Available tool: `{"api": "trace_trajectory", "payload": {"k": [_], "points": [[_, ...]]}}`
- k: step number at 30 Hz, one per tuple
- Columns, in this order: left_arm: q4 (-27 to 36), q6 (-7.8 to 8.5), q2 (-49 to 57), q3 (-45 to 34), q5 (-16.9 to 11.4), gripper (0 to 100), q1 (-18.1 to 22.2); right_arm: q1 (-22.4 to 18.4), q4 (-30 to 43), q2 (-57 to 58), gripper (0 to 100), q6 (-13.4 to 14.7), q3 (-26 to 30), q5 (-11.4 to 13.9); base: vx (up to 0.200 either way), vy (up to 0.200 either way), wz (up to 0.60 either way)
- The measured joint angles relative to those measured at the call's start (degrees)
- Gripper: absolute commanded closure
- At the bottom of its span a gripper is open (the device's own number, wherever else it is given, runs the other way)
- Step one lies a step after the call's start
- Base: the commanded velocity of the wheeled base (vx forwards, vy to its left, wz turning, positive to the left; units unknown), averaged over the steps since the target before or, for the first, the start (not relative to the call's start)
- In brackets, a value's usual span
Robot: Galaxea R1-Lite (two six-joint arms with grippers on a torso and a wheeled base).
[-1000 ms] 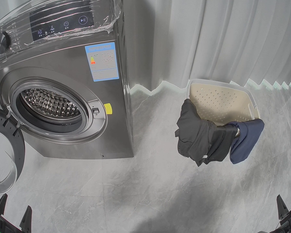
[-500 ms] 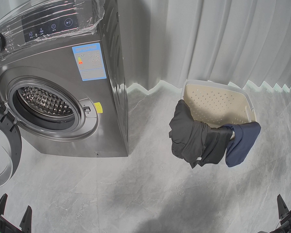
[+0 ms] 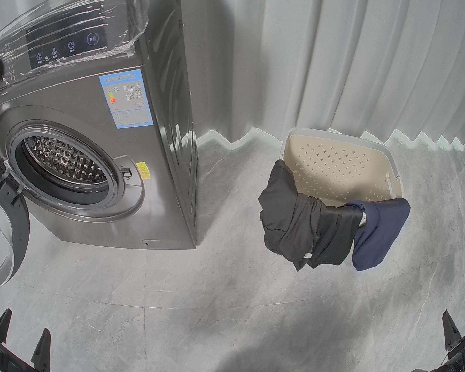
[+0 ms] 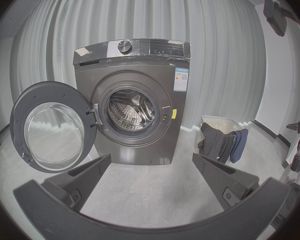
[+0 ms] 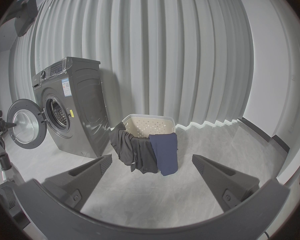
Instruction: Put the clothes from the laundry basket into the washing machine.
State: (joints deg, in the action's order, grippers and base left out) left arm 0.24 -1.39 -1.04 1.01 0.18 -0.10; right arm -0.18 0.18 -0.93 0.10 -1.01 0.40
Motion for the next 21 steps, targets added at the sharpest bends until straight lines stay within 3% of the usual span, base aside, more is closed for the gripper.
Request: {"api": "trace_trajectory", "payload": {"k": [7,21], "points": [[0.0,0.02,0.0,0.0,0.0,0,0.0,0.0,0.0,0.0,0,0.0,0.0,0.0,0.0,0.0,0.0],[0.0,0.02,0.0,0.0,0.1,0,0.0,0.0,0.0,0.0,0,0.0,0.0,0.0,0.0,-0.2,0.0]]}}
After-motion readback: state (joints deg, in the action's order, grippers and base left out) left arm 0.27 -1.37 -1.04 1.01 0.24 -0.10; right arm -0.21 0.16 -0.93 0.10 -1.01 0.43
